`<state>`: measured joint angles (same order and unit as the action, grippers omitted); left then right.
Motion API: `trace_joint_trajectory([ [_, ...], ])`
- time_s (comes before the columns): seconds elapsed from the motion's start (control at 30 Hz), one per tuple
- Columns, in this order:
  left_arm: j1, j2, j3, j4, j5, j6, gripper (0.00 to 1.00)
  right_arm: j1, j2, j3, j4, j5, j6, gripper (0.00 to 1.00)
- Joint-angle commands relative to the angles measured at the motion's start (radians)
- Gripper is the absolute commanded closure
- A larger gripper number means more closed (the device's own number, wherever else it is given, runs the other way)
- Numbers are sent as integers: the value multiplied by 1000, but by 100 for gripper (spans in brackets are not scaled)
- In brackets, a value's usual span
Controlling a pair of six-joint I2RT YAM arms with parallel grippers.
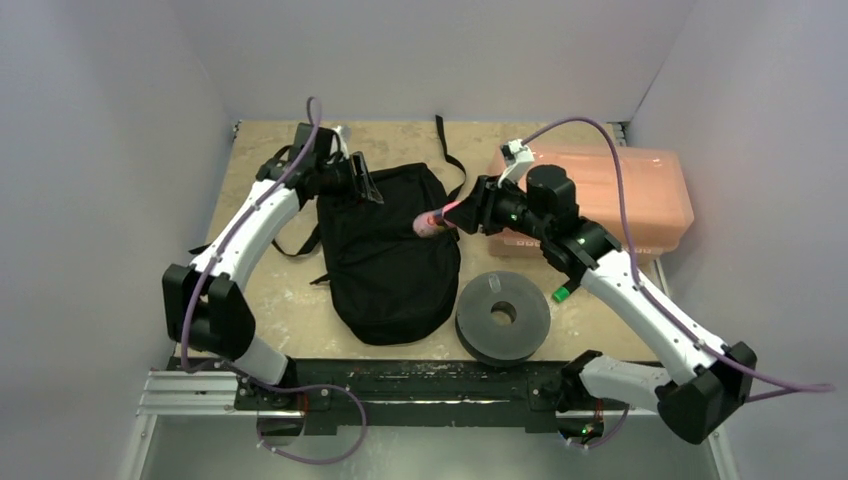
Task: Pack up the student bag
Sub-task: Place the stationery in the student bag.
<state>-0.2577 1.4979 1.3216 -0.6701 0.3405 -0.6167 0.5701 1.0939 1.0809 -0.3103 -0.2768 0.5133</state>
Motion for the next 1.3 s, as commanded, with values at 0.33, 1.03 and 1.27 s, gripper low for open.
trace_joint_trajectory([
  [0.33, -165, 266, 84, 30, -46, 81, 66, -4, 119, -34, 355, 91, 11, 100],
  [1.03, -308, 64, -87, 46, -459, 149, 45, 33, 226, -244, 535, 27, 126, 100],
  [1.27, -307, 57, 9, 11, -422, 278, 29, 83, 236, -305, 514, 84, 88, 100],
])
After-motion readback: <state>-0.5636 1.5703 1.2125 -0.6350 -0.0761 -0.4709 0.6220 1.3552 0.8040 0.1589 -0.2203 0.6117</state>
